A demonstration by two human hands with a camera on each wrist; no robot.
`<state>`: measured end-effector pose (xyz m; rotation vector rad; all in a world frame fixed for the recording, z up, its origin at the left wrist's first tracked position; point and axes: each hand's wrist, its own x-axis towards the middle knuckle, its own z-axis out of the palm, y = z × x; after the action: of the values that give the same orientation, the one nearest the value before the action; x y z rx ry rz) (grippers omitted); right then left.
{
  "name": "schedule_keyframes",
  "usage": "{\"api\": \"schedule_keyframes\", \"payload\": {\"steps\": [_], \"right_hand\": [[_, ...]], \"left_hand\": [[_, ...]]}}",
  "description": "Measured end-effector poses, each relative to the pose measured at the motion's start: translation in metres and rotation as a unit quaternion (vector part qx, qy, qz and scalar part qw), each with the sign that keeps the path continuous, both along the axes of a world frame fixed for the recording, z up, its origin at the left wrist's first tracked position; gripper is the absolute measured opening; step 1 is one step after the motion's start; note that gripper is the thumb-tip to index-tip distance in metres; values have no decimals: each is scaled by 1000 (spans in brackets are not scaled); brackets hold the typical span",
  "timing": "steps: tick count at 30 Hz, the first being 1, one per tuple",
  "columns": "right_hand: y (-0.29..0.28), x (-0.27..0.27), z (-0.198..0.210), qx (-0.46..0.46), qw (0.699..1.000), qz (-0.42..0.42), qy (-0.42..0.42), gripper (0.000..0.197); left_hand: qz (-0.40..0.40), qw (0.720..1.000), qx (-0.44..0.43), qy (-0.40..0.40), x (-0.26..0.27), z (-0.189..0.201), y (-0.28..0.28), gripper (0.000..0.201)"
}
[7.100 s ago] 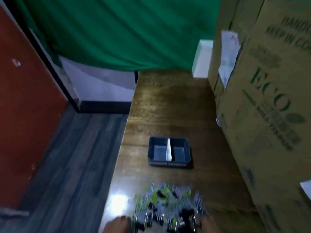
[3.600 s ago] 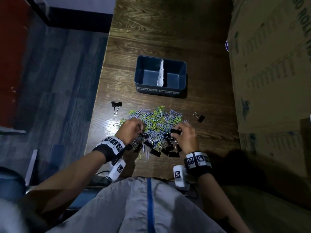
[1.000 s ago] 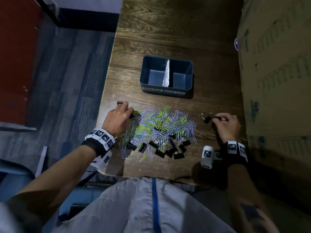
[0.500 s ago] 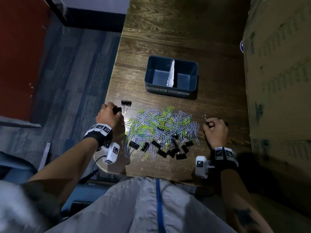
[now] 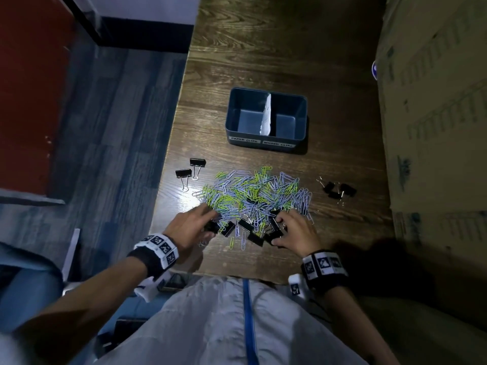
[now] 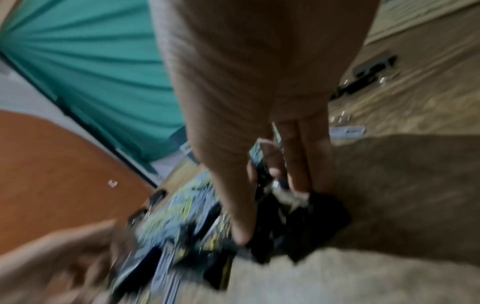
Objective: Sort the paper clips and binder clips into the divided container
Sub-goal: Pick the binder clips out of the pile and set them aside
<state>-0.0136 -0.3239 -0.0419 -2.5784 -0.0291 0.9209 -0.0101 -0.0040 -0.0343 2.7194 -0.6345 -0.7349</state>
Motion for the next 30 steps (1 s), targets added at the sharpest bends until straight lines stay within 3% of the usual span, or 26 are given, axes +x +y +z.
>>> {"api": "schedule_keyframes", "payload": {"steps": [3, 9, 13, 17, 21, 27, 30], "right_hand": [[12, -2, -2, -28, 999, 5, -38, 59], [16, -1, 0, -9, 995, -15, -97, 32], [18, -3, 3, -2, 994, -31, -108, 31], [26, -4, 5, -22, 998, -10, -65, 46], [27, -2, 3, -23, 997, -39, -69, 33], [25, 0, 4, 20, 993, -83, -81, 19], [20, 2, 3, 61, 984, -141, -94, 20]], "left_hand": [[26, 1000, 7, -16, 3, 1, -15, 51], [55, 998, 3, -14, 11, 2, -39, 46], [74, 997, -21, -6, 11, -4, -41, 43], [93, 996, -16, 4, 11, -7, -44, 45], [114, 993, -8, 11, 13, -3, -49, 44], [170, 982, -84, 28, 23, -7, -38, 22], [218, 967, -134, 6, 31, -14, -22, 23]]}}
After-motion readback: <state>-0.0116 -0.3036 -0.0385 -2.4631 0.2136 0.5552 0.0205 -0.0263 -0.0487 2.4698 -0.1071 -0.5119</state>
